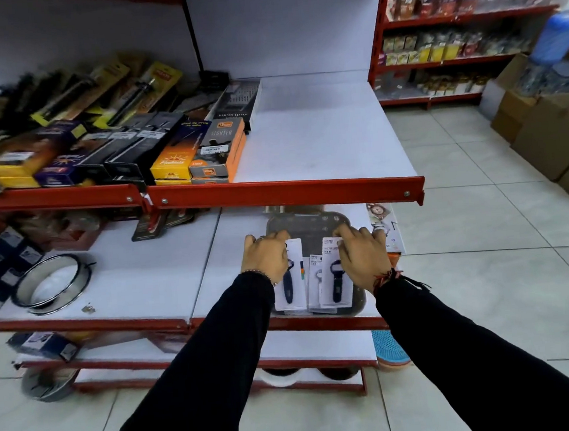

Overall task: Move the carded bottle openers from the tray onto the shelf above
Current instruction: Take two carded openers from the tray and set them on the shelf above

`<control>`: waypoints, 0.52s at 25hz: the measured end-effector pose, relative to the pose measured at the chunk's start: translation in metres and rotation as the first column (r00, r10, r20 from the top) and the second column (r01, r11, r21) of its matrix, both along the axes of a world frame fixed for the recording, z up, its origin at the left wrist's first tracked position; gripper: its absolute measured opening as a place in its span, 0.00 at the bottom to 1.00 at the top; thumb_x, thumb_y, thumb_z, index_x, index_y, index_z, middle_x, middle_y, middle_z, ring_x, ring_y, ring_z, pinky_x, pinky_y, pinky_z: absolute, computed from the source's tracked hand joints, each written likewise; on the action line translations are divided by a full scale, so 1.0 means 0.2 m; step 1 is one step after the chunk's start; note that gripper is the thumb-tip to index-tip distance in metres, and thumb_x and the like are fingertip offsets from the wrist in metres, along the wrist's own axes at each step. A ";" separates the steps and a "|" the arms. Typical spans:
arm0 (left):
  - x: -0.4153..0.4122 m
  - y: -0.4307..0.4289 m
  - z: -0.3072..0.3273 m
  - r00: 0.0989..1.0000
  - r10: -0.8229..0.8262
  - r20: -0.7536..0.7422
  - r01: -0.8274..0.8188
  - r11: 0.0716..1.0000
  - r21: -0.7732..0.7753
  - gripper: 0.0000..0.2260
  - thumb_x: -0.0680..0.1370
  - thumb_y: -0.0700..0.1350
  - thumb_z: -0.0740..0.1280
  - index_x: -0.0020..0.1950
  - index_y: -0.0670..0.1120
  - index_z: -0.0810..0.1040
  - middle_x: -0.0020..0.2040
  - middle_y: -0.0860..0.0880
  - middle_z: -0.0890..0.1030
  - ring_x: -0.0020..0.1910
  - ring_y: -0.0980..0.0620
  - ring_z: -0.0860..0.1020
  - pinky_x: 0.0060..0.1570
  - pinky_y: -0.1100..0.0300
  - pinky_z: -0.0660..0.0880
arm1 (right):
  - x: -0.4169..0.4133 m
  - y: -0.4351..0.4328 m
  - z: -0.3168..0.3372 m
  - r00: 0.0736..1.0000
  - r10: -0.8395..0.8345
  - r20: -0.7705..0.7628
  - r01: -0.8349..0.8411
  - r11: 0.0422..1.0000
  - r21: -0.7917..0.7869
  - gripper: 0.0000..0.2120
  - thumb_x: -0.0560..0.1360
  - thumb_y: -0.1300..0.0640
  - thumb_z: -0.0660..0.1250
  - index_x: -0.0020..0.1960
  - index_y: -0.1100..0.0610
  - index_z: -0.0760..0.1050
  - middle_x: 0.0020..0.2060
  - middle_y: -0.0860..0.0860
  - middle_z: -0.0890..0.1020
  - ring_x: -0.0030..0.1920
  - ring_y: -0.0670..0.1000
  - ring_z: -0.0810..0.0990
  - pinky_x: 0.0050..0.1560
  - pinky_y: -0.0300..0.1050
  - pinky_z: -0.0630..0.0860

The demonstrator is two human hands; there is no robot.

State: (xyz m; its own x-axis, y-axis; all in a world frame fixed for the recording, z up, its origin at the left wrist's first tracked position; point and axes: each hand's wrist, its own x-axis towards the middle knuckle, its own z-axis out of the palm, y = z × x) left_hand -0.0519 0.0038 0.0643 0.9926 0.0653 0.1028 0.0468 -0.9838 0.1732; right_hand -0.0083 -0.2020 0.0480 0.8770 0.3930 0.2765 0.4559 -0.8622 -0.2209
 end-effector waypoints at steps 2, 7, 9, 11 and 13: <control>-0.08 -0.01 0.10 0.996 0.016 0.087 -0.013 0.999 -0.032 0.16 0.77 0.40 0.57 0.64 0.48 0.74 0.56 0.47 0.82 0.52 0.44 0.80 0.54 0.54 0.60 | -0.06 -0.02 0.09 0.995 0.027 0.092 -0.031 0.999 0.041 0.12 0.75 0.57 0.55 0.57 0.52 0.70 0.49 0.52 0.82 0.47 0.56 0.77 0.50 0.51 0.59; -0.22 -0.02 0.39 0.962 -0.008 0.272 0.014 1.000 -0.019 0.12 0.78 0.41 0.56 0.58 0.47 0.74 0.52 0.48 0.82 0.50 0.45 0.80 0.55 0.51 0.61 | -0.16 -0.04 0.34 0.961 0.101 0.259 -0.140 0.981 0.134 0.10 0.75 0.56 0.54 0.54 0.51 0.68 0.43 0.46 0.78 0.43 0.53 0.74 0.49 0.51 0.63; -0.23 -0.02 0.51 0.945 -0.021 0.327 0.021 1.000 0.001 0.12 0.78 0.41 0.56 0.59 0.47 0.74 0.51 0.49 0.82 0.49 0.45 0.79 0.55 0.50 0.61 | -0.19 -0.04 0.44 0.944 0.099 0.315 -0.159 0.972 0.171 0.10 0.75 0.56 0.53 0.54 0.50 0.68 0.42 0.44 0.76 0.41 0.51 0.72 0.47 0.50 0.61; -0.22 -0.02 0.63 0.926 -0.014 0.378 0.014 1.000 0.001 0.12 0.79 0.41 0.56 0.59 0.48 0.74 0.51 0.49 0.82 0.48 0.45 0.79 0.53 0.51 0.61 | -0.18 -0.03 0.55 0.927 0.097 0.363 -0.184 0.960 0.211 0.11 0.75 0.57 0.54 0.54 0.51 0.70 0.42 0.44 0.76 0.41 0.50 0.72 0.48 0.49 0.61; -0.18 0.01 0.76 0.907 -0.007 0.420 0.013 1.000 -0.011 0.12 0.78 0.41 0.55 0.58 0.48 0.75 0.50 0.48 0.83 0.46 0.44 0.79 0.52 0.51 0.59 | -0.14 -0.02 0.68 0.912 0.085 0.400 -0.194 0.951 0.241 0.11 0.76 0.58 0.54 0.55 0.53 0.71 0.42 0.45 0.77 0.42 0.50 0.74 0.50 0.50 0.62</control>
